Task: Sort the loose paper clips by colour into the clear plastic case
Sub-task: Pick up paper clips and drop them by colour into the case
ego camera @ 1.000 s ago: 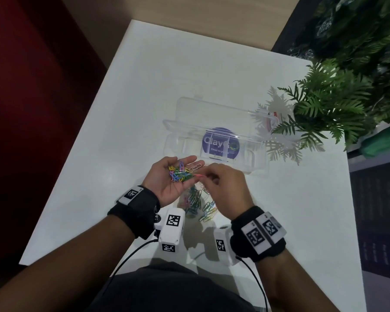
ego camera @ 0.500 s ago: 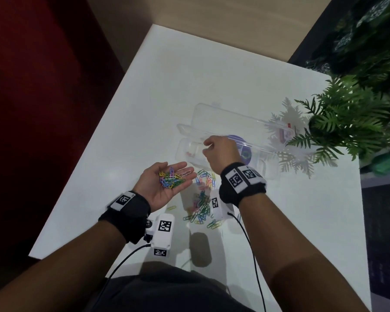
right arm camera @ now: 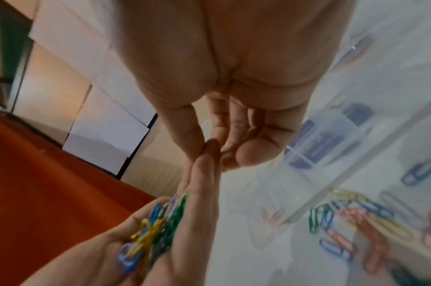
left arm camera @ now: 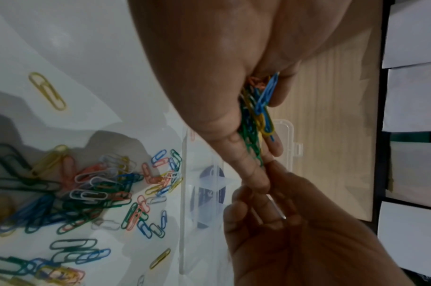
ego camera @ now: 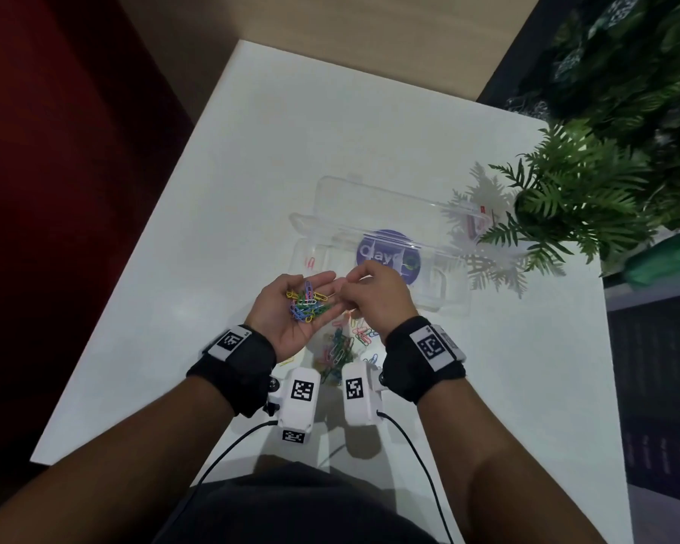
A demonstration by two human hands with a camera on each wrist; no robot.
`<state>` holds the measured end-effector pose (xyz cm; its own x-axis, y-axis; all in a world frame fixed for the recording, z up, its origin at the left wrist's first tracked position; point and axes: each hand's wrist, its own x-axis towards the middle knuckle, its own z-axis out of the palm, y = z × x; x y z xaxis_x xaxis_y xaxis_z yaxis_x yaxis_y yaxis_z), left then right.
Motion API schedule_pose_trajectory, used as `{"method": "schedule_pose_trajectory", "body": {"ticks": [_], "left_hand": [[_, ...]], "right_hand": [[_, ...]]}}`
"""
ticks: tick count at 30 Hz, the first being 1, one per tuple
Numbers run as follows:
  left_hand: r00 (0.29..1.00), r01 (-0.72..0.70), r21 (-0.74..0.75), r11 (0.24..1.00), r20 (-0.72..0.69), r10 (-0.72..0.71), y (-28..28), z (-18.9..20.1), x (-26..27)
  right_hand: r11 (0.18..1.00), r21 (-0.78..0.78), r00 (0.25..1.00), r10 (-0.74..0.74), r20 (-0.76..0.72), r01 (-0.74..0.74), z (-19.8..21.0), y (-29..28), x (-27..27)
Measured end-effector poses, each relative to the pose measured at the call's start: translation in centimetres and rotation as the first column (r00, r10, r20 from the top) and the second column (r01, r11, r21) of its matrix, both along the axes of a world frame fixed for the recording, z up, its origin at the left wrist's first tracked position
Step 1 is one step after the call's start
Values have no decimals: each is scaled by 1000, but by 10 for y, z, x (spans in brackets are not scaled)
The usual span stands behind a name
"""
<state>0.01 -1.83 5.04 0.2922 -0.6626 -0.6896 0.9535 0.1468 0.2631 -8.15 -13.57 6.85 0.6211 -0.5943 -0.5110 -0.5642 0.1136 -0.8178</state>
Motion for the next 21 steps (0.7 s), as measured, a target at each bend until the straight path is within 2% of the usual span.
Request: {"method": "schedule_pose_trajectory", "body": {"ticks": [3, 9, 12, 17, 21], "left_hand": [[1000, 18, -7, 1000, 4, -18, -1, 2, -1], [998, 55, -21, 998, 14, -55, 1, 1, -2], [999, 38, -21, 999, 18, -38, 2, -3, 2], [1000, 18, 19, 1000, 11, -18, 9, -7, 11], [998, 66, 8, 998, -2, -66, 5, -6, 10]], "right_hand": [[980, 186, 994, -80, 70, 66, -3, 1, -1], [988, 153, 999, -33, 22, 29, 3, -4, -2], [997, 73, 999, -33, -24, 34, 1, -12, 2], [982, -175, 994, -82, -73, 68, -2, -37, 21], [942, -332, 985, -1, -173, -57, -2, -43, 36]]}}
